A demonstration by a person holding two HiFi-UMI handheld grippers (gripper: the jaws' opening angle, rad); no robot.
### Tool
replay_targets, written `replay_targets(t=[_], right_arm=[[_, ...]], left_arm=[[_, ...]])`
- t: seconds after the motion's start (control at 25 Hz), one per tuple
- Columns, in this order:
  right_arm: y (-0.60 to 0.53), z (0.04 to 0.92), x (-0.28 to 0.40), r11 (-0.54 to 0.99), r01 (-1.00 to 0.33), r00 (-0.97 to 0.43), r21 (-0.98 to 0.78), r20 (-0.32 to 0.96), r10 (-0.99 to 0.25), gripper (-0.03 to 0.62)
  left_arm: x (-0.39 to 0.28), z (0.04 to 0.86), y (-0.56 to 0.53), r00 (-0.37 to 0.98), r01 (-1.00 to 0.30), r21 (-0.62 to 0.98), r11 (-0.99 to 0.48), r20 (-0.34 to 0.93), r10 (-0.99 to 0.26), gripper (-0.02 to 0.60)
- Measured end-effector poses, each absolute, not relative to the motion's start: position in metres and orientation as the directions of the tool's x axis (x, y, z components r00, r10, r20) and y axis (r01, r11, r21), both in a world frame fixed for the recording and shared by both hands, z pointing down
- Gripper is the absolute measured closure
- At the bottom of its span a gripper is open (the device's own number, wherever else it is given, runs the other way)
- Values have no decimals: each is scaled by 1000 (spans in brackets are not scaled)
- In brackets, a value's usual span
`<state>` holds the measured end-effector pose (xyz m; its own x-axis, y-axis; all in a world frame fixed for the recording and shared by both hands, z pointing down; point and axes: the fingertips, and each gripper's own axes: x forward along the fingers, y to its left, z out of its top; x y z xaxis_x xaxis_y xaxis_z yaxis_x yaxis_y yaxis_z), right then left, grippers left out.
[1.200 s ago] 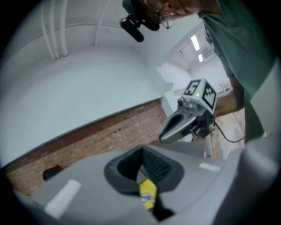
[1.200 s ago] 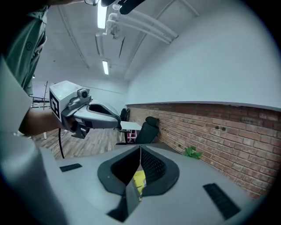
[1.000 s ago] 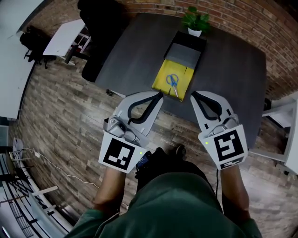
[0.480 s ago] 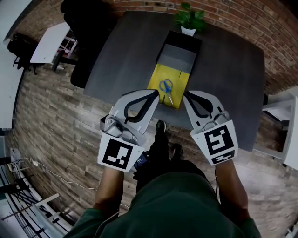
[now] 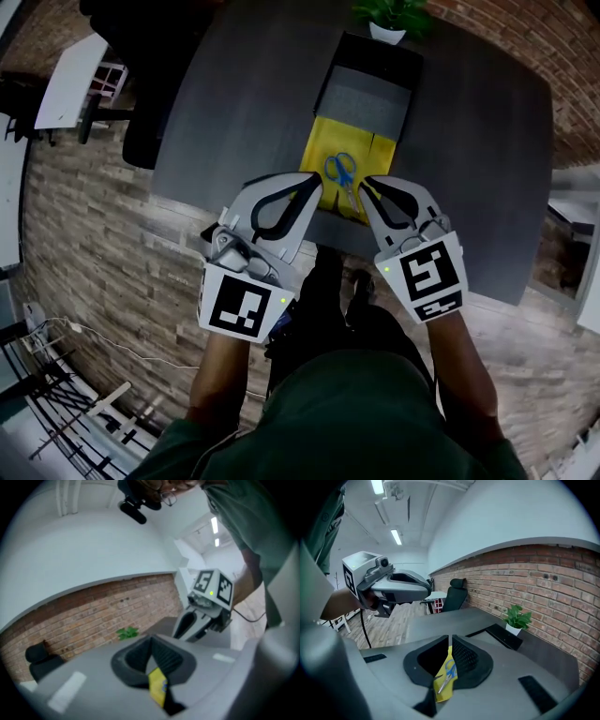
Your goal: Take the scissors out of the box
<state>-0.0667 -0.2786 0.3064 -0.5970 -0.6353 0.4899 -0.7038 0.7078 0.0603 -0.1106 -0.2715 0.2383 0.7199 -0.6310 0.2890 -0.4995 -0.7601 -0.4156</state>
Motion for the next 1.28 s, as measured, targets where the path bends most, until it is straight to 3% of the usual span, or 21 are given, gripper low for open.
replay_targets(t=[0.56,1.28], right_arm=[[-359,413,-90,695,-719,-531,-22,663,-527,554],[-376,513,-106,652,-754,-419,-85,825,-378,523]], left_arm=[[-131,328,-360,729,-486,-303,-820,377,-571,581],[-143,400,-392,740,-485,-210,-849,418,-527,581]])
